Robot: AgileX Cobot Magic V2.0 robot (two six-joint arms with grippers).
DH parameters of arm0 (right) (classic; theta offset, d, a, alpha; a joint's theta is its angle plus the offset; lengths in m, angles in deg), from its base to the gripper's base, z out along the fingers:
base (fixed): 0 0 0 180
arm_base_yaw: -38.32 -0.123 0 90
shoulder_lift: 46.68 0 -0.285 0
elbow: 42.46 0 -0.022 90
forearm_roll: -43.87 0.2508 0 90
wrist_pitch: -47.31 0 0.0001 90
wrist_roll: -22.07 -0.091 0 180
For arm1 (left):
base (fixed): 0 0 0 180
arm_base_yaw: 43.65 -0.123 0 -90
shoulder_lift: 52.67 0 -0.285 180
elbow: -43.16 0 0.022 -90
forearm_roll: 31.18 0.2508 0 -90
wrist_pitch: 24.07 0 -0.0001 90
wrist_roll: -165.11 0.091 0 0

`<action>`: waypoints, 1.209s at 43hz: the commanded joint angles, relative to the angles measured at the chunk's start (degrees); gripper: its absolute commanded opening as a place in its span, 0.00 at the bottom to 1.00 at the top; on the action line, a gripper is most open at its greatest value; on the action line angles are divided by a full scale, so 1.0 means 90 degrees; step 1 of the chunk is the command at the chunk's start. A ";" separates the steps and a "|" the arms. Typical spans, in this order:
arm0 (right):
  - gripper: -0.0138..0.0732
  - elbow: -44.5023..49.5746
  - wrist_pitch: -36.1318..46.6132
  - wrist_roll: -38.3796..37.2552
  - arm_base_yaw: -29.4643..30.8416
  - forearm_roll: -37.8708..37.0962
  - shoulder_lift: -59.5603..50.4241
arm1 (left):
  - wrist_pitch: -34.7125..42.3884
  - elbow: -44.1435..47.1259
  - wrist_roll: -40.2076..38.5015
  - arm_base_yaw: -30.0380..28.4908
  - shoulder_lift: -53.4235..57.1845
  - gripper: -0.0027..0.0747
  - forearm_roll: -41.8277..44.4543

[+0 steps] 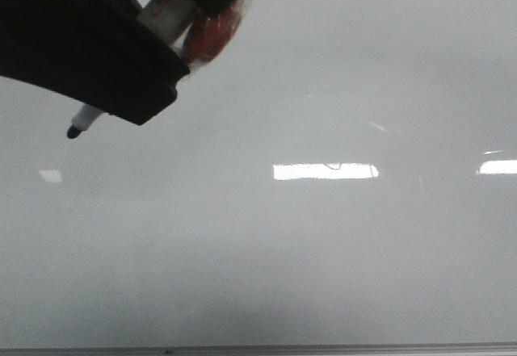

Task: Write number 7 on whiteboard

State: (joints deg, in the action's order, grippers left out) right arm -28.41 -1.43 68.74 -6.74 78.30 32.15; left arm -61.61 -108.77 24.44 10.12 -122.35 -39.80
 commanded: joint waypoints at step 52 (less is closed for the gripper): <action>0.08 -0.1597 0.2729 0.0005 0.1633 0.1265 0.2785 | 0.0336 0.1751 -0.2289 0.0000 0.3945 0.01 0.0595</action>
State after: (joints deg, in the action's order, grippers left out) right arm -40.48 20.82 68.74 7.65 87.59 59.05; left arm -62.93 -91.36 4.39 10.12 -86.68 -33.79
